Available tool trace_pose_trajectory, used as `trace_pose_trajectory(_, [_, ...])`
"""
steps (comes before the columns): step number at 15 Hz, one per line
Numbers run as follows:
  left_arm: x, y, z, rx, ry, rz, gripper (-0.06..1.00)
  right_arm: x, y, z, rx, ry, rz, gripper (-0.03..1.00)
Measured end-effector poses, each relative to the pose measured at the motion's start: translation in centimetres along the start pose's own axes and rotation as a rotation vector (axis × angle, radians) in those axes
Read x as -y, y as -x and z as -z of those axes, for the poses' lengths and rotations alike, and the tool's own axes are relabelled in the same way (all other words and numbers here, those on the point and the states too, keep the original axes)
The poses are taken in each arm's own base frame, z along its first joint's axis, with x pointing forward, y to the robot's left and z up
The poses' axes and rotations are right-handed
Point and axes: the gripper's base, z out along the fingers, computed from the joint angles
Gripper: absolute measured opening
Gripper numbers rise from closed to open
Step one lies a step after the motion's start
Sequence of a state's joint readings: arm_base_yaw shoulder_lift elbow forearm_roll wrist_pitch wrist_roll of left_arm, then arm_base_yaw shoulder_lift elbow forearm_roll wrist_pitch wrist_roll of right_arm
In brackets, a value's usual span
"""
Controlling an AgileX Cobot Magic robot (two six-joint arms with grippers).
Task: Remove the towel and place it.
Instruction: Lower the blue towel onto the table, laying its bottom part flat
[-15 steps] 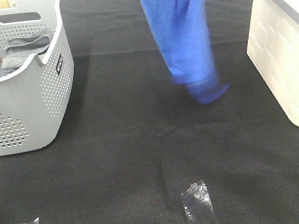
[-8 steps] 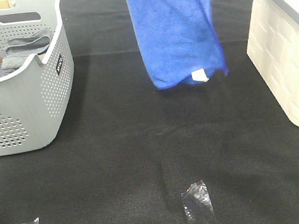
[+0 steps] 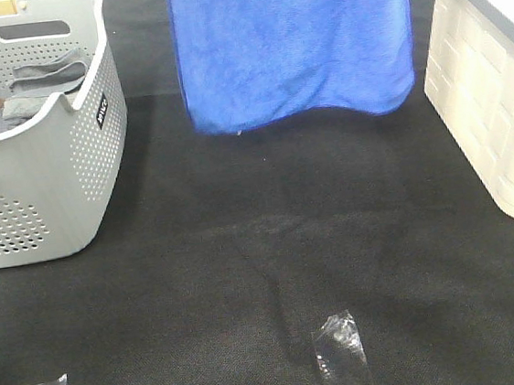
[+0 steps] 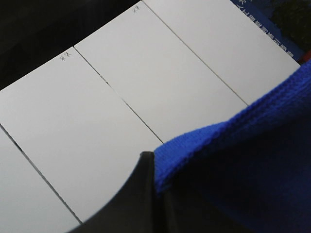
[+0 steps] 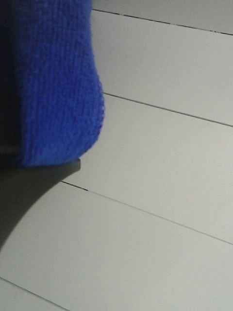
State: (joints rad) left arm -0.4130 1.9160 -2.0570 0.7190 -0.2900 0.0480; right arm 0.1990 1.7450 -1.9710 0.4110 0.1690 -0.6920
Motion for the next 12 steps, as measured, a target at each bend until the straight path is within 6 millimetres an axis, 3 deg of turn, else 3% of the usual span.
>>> trace_pose_trajectory(4, [-0.5,-4.3,-1.1,0.026,0.047,0.007,0.00,-2.5,-1.7,-2.8,0.067,-0.022,0.027,0.03])
trace_pose_trajectory(9, [-0.3,-8.2,-3.3,0.081,0.121,-0.029,0.00,-2.8,-3.9,-7.1,0.137,-0.071,0.037,0.03])
trace_pose_trajectory(12, [0.2,-9.8,-3.8,0.098,0.149,-0.042,0.00,-2.9,-4.2,-8.2,0.168,-0.085,0.030,0.03])
